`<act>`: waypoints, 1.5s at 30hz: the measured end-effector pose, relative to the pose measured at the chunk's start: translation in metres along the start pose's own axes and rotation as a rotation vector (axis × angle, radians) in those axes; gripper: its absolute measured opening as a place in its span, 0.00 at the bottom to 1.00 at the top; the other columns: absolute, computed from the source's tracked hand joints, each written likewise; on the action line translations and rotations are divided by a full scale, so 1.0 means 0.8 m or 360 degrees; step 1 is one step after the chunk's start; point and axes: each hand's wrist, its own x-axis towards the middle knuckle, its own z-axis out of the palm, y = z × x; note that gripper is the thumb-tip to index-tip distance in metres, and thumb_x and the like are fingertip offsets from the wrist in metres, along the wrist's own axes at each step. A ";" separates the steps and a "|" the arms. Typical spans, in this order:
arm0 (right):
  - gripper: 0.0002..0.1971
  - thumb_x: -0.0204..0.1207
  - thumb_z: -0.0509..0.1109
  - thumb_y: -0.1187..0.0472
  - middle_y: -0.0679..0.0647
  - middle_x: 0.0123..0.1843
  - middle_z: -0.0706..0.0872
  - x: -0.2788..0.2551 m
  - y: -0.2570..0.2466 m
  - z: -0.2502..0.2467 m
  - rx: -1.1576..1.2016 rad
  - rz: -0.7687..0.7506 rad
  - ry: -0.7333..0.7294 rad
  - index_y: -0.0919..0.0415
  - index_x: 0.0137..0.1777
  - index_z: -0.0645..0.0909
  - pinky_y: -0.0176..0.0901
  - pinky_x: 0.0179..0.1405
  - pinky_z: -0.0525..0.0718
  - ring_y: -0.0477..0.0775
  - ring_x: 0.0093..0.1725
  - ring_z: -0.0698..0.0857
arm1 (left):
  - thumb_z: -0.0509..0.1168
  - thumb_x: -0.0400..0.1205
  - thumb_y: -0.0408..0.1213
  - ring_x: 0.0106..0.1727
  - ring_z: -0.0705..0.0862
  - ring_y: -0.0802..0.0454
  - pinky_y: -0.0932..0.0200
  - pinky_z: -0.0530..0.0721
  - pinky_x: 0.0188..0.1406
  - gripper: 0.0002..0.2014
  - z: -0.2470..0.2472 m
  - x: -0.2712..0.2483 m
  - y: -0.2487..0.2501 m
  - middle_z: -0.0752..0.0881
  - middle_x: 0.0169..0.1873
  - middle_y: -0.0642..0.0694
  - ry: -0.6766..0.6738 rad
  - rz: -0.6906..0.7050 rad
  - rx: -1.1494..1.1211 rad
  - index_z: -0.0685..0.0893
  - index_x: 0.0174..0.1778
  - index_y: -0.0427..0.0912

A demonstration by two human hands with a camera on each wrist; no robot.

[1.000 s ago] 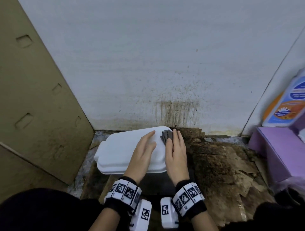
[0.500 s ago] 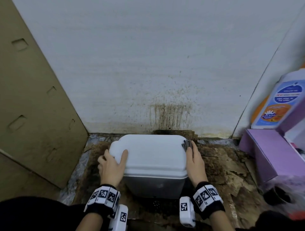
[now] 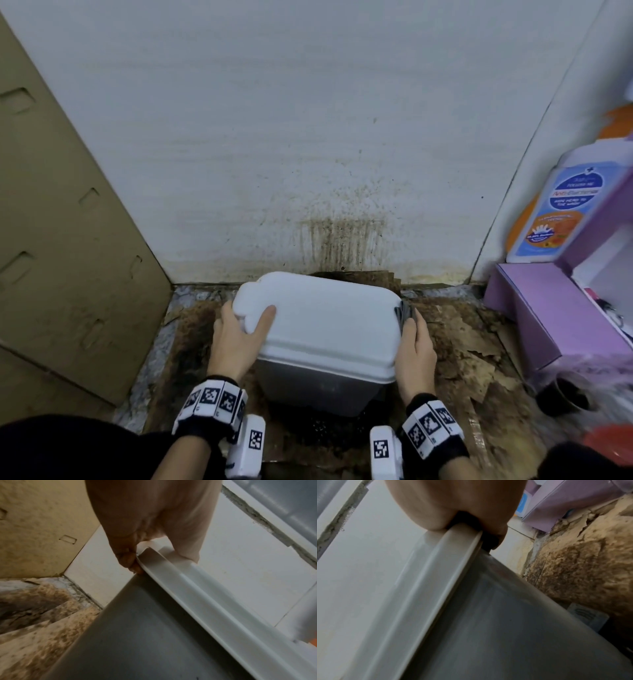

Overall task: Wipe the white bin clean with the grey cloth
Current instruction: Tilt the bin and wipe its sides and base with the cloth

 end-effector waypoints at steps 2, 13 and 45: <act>0.22 0.90 0.53 0.52 0.53 0.78 0.75 -0.011 0.004 0.004 0.0014 0.0025 0.0099 0.52 0.83 0.67 0.39 0.68 0.66 0.52 0.75 0.73 | 0.64 0.69 0.78 0.73 0.76 0.37 0.39 0.78 0.69 0.52 -0.006 0.016 0.008 0.73 0.76 0.40 -0.0044 0.0074 0.0018 0.61 0.83 0.50; 0.27 0.89 0.49 0.48 0.51 0.85 0.63 -0.082 0.034 0.062 -0.0101 -0.0052 0.0301 0.51 0.87 0.56 0.52 0.81 0.60 0.53 0.84 0.59 | 0.65 0.77 0.68 0.81 0.69 0.35 0.36 0.72 0.76 0.48 -0.014 0.051 -0.005 0.68 0.83 0.42 -0.0235 0.0114 0.0016 0.51 0.88 0.55; 0.20 0.90 0.55 0.53 0.27 0.52 0.75 0.005 -0.008 0.010 -0.0037 0.0041 -0.0379 0.52 0.80 0.69 0.38 0.61 0.68 0.33 0.50 0.76 | 0.75 0.65 0.69 0.62 0.86 0.55 0.52 0.86 0.62 0.47 0.079 -0.043 -0.020 0.86 0.64 0.50 -0.0037 -0.0059 -0.0681 0.73 0.73 0.42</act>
